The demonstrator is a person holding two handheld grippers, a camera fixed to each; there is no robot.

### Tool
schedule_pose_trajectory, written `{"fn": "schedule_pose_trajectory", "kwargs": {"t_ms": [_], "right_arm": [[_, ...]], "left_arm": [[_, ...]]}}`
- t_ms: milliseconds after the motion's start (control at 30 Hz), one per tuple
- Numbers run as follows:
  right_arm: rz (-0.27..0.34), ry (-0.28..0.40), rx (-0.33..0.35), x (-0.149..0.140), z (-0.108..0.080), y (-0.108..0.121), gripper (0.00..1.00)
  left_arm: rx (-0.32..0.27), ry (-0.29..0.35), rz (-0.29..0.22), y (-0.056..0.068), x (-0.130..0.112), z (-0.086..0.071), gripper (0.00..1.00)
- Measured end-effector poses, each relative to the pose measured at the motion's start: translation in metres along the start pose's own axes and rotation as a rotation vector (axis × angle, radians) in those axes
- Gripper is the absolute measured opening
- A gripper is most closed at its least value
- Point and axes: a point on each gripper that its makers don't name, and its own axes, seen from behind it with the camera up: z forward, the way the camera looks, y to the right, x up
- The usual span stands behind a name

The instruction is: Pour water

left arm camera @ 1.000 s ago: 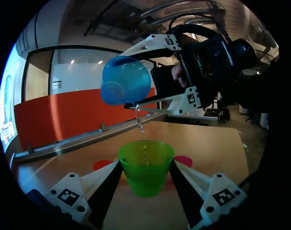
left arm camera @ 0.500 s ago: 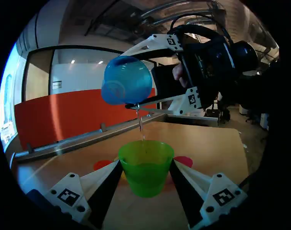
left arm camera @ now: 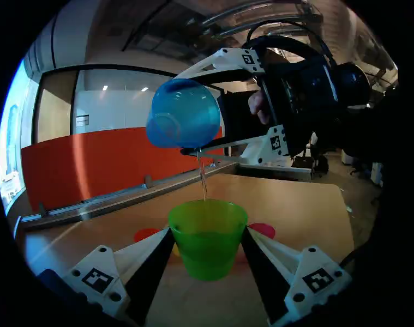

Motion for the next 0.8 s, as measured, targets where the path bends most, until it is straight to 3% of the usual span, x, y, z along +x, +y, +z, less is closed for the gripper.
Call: {"fn": "schedule_pose_trajectory", "kwargs": {"t_ms": [800], "right_arm": [[-0.06, 0.0, -0.008, -0.0005, 0.002, 0.0049, 0.9]], "left_arm": [[0.003, 0.008, 0.002, -0.0007, 0.0039, -0.0027, 0.83]]}}
